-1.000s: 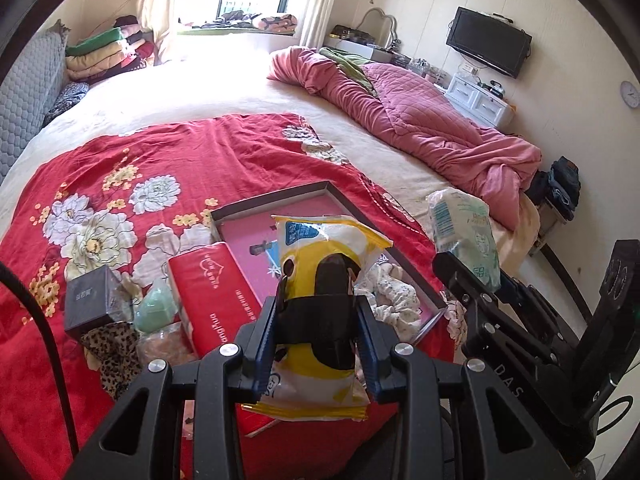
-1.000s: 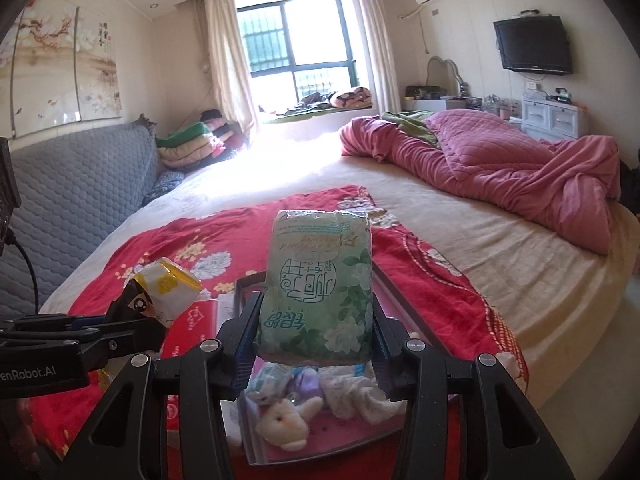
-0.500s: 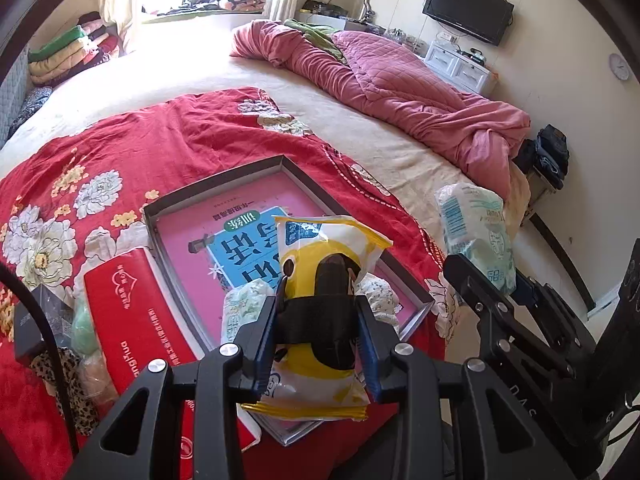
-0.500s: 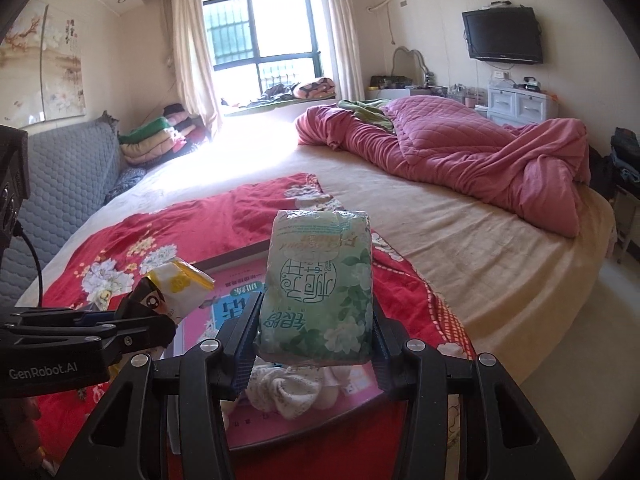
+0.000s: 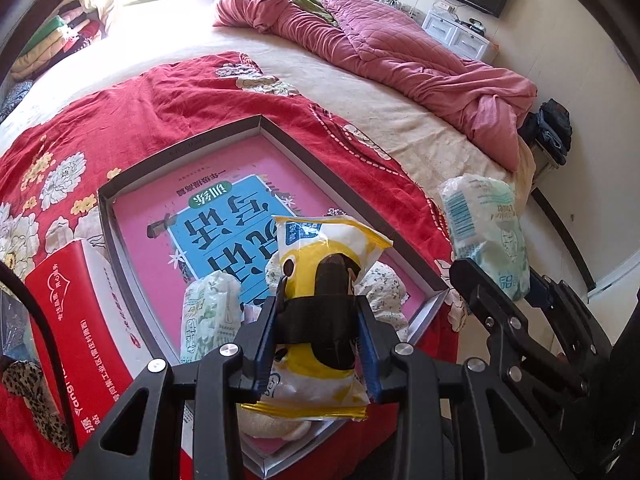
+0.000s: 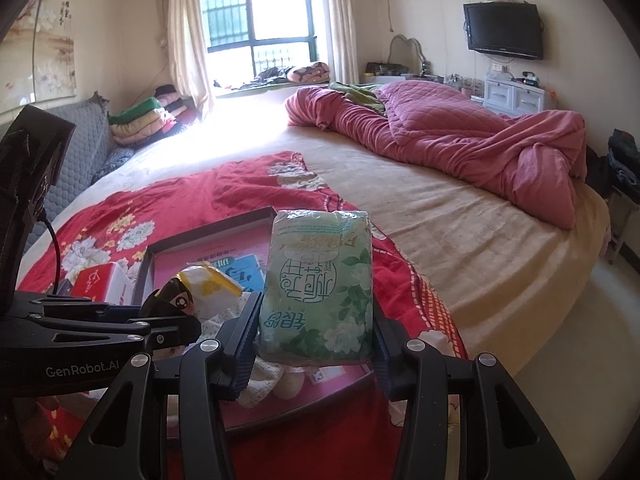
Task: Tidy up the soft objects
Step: 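Carry the snack bag in the left tool while the right tool carries the tissue pack over the pink tray, then open the left tool releasing the snack bag while the right tool releases the tissue pack in the tray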
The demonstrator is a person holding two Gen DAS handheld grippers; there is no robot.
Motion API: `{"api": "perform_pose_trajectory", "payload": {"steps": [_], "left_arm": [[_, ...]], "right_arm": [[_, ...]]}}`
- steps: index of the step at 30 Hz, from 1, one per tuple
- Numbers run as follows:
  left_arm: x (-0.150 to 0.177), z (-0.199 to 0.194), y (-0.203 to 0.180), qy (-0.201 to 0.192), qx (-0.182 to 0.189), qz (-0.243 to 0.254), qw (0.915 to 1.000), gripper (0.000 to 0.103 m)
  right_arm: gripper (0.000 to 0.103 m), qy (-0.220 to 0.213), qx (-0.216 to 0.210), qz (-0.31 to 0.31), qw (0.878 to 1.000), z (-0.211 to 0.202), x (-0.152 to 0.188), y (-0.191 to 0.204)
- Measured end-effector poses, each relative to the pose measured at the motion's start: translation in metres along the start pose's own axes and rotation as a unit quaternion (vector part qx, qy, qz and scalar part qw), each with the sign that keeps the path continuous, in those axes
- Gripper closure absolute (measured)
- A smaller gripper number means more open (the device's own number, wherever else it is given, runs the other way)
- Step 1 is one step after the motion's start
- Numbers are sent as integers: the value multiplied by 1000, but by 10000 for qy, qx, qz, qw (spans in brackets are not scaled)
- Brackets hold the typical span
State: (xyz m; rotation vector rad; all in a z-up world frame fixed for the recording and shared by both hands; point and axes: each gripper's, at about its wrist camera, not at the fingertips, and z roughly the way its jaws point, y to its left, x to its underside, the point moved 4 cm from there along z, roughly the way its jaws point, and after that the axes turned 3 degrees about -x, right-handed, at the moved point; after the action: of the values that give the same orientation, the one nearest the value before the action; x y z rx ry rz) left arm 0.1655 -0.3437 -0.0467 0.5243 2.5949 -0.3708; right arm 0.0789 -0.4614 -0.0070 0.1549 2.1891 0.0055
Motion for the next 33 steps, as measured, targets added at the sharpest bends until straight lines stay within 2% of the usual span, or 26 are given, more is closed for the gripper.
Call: {"api": "perform_pose_trajectory", "payload": {"steps": [11,19,33], "left_arm": [[3,19,7,137,-30,-78,9999,66],[2,25,12,170,-8,-170,9997,66],[0,34,16,229,-60,-234,9994,66]], "right_arm": [[53,438,-147,-8,9989,35,16,-3],[53,756,-307,211,9964,54,25,-7],[51,883,-624,333,9936,74,31,0]]}}
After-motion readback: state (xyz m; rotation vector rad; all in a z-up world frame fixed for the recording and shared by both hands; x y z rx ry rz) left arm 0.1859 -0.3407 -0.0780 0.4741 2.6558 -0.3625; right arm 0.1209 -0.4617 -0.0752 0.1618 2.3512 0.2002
